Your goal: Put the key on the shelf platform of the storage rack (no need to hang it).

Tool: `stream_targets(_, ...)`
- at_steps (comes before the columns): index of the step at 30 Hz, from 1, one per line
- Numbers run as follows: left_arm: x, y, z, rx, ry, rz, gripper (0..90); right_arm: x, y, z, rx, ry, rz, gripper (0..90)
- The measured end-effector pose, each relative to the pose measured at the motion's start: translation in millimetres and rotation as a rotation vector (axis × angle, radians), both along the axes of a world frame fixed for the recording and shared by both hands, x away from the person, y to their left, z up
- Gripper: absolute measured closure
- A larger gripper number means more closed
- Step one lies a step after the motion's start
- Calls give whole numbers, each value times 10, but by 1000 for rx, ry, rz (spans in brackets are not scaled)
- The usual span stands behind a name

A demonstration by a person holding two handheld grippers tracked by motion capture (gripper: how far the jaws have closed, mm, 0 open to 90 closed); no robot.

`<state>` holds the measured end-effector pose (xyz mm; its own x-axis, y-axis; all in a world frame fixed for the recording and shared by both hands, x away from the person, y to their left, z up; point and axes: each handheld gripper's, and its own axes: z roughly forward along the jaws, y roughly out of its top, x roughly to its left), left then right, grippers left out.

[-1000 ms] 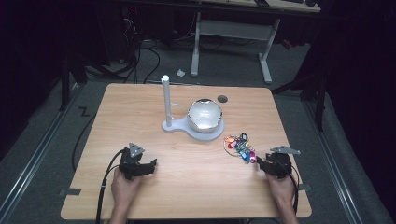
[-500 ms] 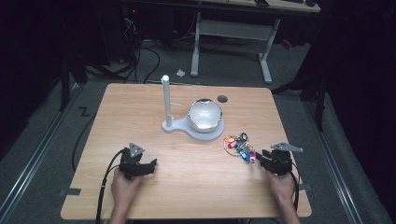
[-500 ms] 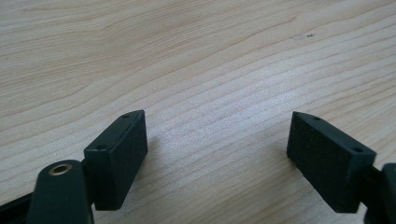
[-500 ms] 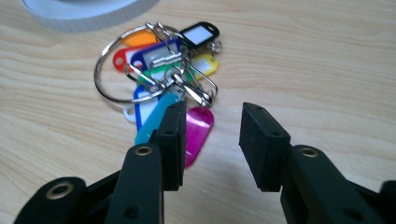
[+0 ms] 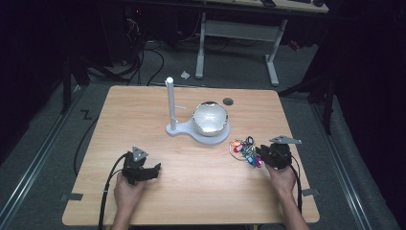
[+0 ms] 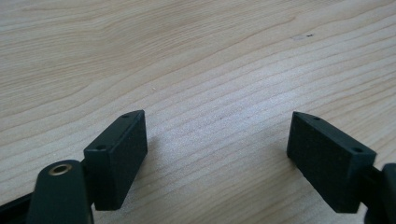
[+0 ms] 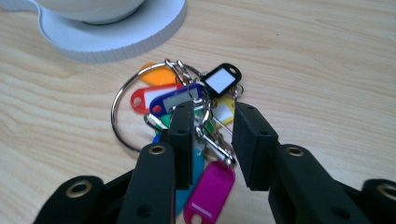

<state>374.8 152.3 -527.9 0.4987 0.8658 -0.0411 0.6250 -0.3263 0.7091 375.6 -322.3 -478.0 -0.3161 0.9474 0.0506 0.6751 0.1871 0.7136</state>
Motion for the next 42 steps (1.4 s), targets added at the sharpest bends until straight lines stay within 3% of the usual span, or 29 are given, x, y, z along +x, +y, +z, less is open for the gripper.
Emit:
stream_targets(11, -1, -1, 0, 0, 0, -1, 207, 212, 67, -94, -8, 49, 12, 734)
stream_targets(19, -1, -1, -1, 0, -1, 0, 207, 326, 99, -153, -10, 68, -1, 690)
stream_targets(31, -2, -2, -1, 1, -1, 0, 205, 446, 126, -292, 27, 117, -13, 650)
stream_targets(39, -2, -3, -1, 1, -1, 1, 205, 477, 156, -316, 1, 110, -3, 754)
stream_targets(42, -2, -2, -1, 1, -1, 0, 205, 488, 192, -310, -34, 96, 14, 800)
